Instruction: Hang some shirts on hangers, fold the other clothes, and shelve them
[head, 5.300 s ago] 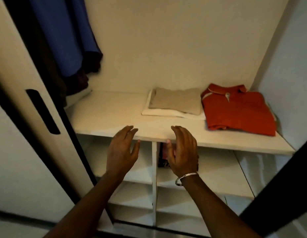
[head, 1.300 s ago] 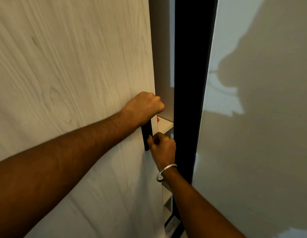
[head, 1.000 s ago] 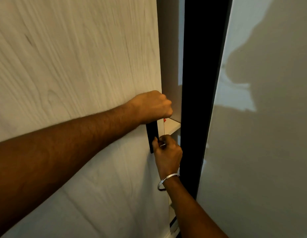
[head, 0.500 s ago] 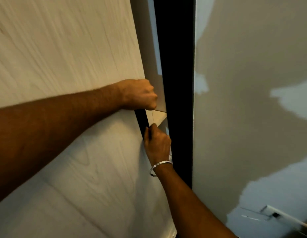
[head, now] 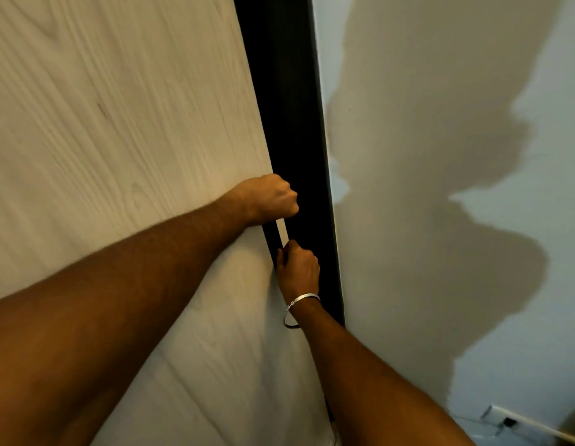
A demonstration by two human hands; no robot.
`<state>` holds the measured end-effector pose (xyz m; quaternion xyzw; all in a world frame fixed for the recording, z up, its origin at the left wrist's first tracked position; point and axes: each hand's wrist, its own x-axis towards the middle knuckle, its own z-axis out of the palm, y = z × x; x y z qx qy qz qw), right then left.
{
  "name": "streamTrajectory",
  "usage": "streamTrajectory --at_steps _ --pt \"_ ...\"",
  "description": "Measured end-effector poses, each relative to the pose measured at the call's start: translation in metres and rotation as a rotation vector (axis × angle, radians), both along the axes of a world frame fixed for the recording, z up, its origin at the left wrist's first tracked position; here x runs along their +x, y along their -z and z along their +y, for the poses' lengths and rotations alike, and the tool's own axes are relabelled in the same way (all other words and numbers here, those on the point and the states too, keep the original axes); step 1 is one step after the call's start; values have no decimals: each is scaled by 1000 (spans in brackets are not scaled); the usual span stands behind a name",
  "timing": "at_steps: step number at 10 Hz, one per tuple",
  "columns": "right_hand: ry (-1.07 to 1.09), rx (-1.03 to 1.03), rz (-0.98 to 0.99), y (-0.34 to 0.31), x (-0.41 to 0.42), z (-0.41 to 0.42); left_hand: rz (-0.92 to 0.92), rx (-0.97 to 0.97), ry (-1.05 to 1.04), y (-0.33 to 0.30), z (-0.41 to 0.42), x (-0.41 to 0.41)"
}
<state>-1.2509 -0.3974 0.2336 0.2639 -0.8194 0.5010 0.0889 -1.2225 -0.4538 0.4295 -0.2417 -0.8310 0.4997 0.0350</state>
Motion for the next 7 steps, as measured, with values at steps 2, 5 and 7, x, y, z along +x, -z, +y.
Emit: streamTrajectory --at_steps 2,5,7 --pt "-53 98 44 2 -22 -6 -80 22 30 1 -6 -21" --pt "-65 142 75 -2 -30 28 412 564 -397 30 35 7" --pt "134 -25 267 4 -20 119 619 1096 -309 94 70 51"
